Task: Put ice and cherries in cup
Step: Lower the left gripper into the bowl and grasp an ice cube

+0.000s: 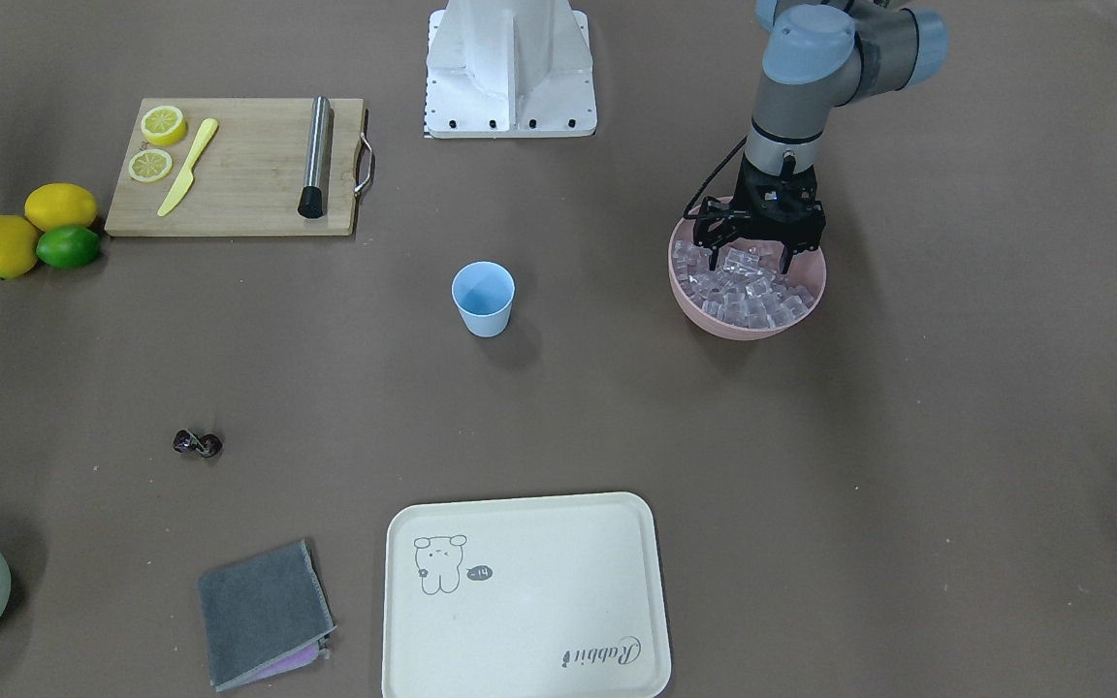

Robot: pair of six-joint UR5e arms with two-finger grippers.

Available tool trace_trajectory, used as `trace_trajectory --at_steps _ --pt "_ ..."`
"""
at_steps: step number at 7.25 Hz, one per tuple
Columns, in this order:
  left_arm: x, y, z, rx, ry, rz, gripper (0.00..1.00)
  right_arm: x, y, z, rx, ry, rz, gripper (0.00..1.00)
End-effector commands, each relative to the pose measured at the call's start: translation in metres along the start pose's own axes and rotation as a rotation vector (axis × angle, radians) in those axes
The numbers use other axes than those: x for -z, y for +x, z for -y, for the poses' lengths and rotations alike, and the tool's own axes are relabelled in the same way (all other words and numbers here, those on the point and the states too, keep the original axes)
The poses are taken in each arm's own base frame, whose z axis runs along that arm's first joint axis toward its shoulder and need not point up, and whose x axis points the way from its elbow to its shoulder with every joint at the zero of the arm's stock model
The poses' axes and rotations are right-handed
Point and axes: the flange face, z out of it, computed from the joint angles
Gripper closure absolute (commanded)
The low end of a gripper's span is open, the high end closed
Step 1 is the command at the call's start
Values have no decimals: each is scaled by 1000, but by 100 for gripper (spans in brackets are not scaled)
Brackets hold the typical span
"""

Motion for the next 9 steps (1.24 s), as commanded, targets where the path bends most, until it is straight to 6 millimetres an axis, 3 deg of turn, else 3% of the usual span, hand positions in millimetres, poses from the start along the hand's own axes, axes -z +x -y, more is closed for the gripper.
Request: trace_trajectory --at_steps 1,2,4,9 --pt "0 1 -1 -1 -4 -2 29 0 0 0 0 0 0 0" --pt "-1 4 -4 -7 -9 -6 35 0 0 0 0 0 0 0" --pt "-2 9 -10 -16 -18 -11 35 -1 1 -1 -1 -2 -1 0" --pt "2 10 -9 -16 -17 -20 73 -1 1 -1 -2 -2 -1 0"
